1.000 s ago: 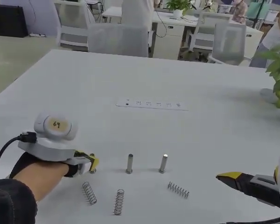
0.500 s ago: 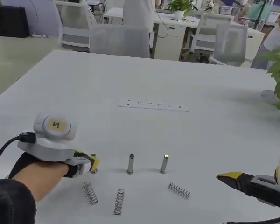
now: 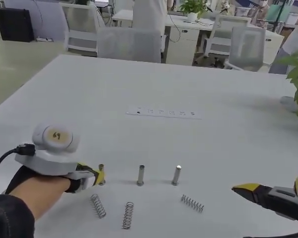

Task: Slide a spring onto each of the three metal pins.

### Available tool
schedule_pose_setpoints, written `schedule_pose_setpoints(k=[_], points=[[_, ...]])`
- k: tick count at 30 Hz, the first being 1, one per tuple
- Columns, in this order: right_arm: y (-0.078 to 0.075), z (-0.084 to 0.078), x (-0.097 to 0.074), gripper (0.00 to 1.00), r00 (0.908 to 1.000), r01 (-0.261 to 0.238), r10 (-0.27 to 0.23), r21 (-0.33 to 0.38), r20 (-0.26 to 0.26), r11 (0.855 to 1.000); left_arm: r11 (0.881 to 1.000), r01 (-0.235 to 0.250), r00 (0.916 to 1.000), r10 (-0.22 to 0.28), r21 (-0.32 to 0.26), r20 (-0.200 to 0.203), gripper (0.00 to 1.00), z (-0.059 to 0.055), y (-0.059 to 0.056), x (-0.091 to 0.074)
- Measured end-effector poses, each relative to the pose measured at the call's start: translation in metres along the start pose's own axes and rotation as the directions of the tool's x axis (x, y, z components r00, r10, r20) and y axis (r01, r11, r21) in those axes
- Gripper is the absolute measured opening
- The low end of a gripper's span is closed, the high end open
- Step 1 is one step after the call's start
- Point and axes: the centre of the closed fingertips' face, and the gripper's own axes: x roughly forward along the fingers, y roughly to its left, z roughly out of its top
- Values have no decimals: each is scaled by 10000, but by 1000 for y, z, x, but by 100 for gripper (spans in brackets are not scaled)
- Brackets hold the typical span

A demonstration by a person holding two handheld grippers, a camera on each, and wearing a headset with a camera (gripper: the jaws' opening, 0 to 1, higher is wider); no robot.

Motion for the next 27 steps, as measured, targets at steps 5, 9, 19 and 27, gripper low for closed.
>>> schedule_pose_setpoints(k=[5,9,19,27], points=[[0,0,0,79,10000,-9,9,-4,6,10000,9999,-30,10000,29,-122,-77,10,-5,1,-6],[-1,0,-1,79,10000,14,-14,10,25,10000,10000,-47,9998,46,-76,-205,10,-10,0,-14],[-1,0,-1,79,10000,-16,16,10,77,10000,9992,246,9993,-237,303,-289,11,-19,-17,-35],[-1,2,0,79,9999,-42,42,-17,117,10000,9986,416,9970,-393,326,-667,11,-33,-32,-37]])
